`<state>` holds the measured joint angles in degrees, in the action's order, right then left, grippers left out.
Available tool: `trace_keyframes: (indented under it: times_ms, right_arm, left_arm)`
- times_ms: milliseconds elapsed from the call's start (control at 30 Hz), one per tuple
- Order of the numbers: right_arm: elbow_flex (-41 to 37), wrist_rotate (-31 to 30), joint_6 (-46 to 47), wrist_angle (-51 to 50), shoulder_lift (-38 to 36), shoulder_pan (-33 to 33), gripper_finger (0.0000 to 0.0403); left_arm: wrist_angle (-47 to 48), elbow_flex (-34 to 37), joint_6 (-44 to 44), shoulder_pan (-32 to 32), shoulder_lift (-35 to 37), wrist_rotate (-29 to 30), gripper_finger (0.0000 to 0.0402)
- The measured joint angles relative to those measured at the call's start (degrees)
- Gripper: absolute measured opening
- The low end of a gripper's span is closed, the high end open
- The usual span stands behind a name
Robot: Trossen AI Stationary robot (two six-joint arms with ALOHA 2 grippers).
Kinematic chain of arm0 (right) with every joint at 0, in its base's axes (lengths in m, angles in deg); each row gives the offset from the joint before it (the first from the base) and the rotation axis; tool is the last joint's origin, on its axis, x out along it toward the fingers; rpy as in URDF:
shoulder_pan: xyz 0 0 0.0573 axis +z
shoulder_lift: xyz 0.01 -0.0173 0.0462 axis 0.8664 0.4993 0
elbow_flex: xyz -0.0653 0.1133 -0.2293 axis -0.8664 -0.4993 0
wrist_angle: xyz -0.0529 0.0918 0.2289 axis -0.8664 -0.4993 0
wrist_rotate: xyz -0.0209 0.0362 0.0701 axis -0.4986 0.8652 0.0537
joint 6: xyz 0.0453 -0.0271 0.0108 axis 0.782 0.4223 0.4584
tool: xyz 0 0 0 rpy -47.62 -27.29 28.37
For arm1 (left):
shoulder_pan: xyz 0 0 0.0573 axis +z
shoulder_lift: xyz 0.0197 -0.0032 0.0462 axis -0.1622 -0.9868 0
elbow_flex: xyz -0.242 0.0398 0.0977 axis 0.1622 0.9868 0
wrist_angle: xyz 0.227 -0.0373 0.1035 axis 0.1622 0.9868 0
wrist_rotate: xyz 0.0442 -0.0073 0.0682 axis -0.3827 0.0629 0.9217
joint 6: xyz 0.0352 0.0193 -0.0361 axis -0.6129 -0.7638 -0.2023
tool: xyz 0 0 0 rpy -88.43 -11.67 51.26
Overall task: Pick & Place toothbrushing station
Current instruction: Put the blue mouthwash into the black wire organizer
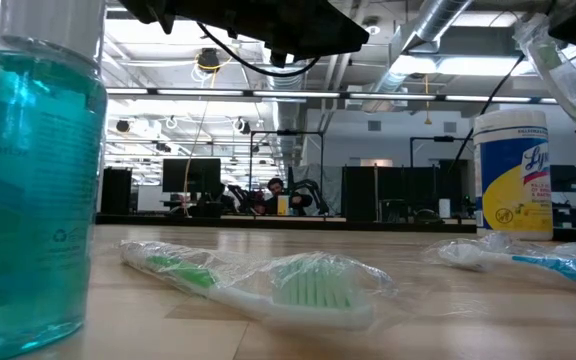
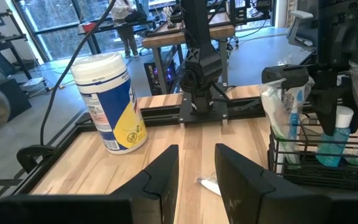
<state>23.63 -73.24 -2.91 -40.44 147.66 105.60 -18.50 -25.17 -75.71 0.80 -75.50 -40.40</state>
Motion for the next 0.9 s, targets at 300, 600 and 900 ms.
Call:
trace_keyframes:
  times_ms: [300,600,900]
  right_arm:
    - [0.0,0.0,0.0,0.6,0.0,0.0,0.0113]
    - [0.0,0.0,0.0,0.6,0.1,0.0,0.0113]
    - [0.0,-1.8,2.6,-0.9,-0.1,-0.4,0.0119]
  left_arm:
    - [0.0,0.0,0.0,0.0,0.0,0.0,0.0099]
    - [0.0,0.0,0.0,0.0,0.0,0.0,0.0099]
    - [0.0,0.0,0.0,0.0,0.0,0.0,0.0099]
